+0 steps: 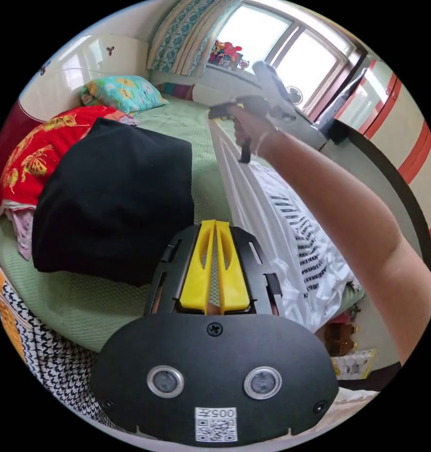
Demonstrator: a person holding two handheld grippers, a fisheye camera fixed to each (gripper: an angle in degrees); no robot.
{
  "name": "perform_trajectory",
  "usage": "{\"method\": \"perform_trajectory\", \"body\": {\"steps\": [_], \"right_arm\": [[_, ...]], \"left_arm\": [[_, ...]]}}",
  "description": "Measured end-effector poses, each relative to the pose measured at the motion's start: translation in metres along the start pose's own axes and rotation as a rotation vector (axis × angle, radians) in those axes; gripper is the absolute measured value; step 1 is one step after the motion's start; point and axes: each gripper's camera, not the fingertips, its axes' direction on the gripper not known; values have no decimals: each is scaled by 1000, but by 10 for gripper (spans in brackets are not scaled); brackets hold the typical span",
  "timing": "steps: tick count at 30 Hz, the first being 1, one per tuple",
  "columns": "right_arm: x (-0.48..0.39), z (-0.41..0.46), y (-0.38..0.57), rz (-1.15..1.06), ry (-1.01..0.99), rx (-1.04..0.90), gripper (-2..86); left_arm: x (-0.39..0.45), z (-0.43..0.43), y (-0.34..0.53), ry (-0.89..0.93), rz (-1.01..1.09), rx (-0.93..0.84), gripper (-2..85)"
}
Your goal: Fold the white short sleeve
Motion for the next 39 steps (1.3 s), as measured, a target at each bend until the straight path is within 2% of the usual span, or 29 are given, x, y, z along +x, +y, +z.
{"method": "perform_trajectory", "body": {"steps": [4,6,10,16,21,27,30,33,39], "right_arm": [[-9,8,-38,37,41,28,-8],[-9,21,-50,66,31,-63,16],[-8,9,-31,22,-45,-78,65],[-11,-86,102,-212,-216,-36,97],[-26,-141,238,-216,-187,-130,104],[-65,-127,294,-228,-95,-268,124],[-71,-105,299,-200,-66,-360,112],[-71,-96,308,-232,60,-387,25],[-42,-152,320,-90,-132,-210,-11]], "left_arm": [[-4,-9,-6,-24,14,12,-6],[-7,-10,-8,-21,17,-3,-6],[-14,-19,-8,8,14,-3,-6],[-22,-38,-4,-16,6,7,-7],[-18,-53,0,-23,-8,34,-7],[6,-67,15,-117,33,36,-7],[17,-68,20,-141,61,25,-6],[24,-66,21,-175,70,6,-6],[30,-70,25,-200,85,15,-3]]}}
